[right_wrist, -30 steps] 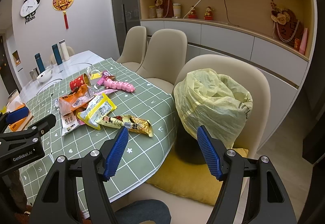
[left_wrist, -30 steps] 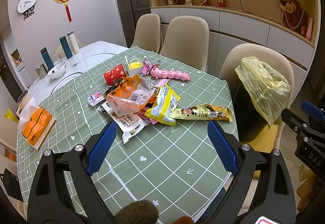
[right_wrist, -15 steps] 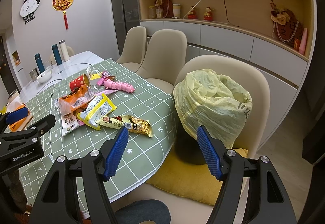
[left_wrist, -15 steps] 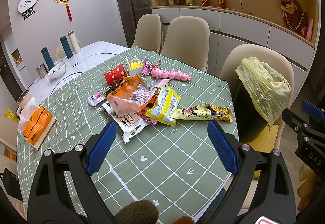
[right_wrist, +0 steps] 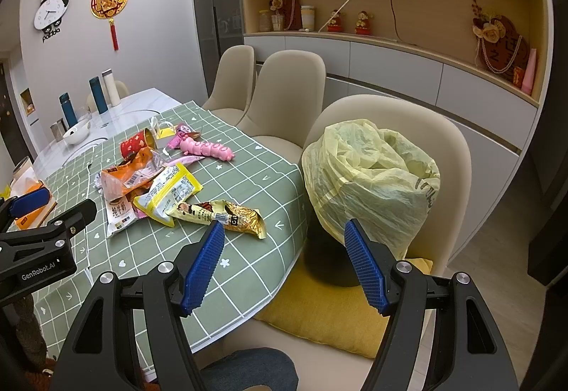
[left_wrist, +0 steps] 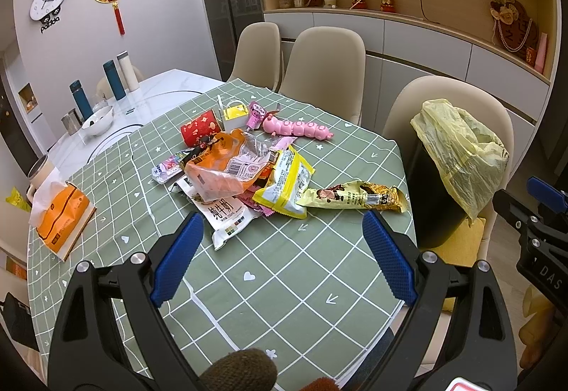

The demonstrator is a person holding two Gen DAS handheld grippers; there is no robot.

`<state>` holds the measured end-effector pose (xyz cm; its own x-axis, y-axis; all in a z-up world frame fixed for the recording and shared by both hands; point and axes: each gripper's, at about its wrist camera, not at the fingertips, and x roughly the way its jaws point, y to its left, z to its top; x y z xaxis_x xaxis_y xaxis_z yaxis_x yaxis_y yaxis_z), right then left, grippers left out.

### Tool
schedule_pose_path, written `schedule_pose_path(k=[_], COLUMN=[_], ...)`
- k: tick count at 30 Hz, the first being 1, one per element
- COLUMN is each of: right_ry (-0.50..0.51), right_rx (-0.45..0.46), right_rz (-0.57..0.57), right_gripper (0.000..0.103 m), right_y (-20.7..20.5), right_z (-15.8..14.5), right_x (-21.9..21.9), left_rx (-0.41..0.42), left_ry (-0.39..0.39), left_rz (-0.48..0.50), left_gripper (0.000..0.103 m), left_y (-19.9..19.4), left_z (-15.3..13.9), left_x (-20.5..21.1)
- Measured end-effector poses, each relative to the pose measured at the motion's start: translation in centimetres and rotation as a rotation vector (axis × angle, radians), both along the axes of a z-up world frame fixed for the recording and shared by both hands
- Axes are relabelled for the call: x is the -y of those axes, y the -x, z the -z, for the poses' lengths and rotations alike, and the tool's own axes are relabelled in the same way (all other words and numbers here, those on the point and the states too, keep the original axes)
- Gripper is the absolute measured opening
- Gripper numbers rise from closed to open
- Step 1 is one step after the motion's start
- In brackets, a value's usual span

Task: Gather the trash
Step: 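Grasp the red paper cup with the left tool while the right grasps the gold snack wrapper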

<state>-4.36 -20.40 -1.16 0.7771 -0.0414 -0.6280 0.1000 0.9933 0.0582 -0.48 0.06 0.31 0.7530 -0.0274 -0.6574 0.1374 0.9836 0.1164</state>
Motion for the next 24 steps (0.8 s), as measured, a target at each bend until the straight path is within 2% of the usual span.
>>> schedule_pose_path(k=[4,8,11,14,17,21,24], right_ry=[0.008,0.027,0.013,-0.022,0.002,0.054,0.050], right_rx=[-0.014,-0.042,-0.068,-0.096,-0.113,-0.149,-0.152], right_rz=[0.003,-0.015,-0.045,-0.101,-0.145,-0.214,-0.237], right_gripper=[0.066,0.066,0.066,0.066,0.066,0.066,0.066], right_y=[-0.7,-2.1,-3.7,-5.9,-7.7,-10.1,-11.0], right_z=[0.4,1.4,2.5,3.6,4.4,5.5,5.7], right_x=[0.2,0.2,0.4,0.3,-0.5,-2.4,-3.1], left_rx=[-0.028,-0.082,-0.096,-0.095,-0.110,-0.144,-0.108], left_ry=[0.014,0.076,0.113,0.103,0.110,0.170,0.218], left_rz=[0.008,0.043,0.039,0.026,0.014,0.001,-0.019], left_gripper=[0.087,0.087,0.087,0.087,0.087,0.087,0.087], left_y=[-0.7,-2.4,-4.1,-5.8,-7.3,-9.4,-11.2], left_z=[0.5,1.2,1.8,2.6,3.8,5.0,4.4], left_x=[0.0,-0.8,-2.2,-3.5,-5.1,-8.3,-10.8])
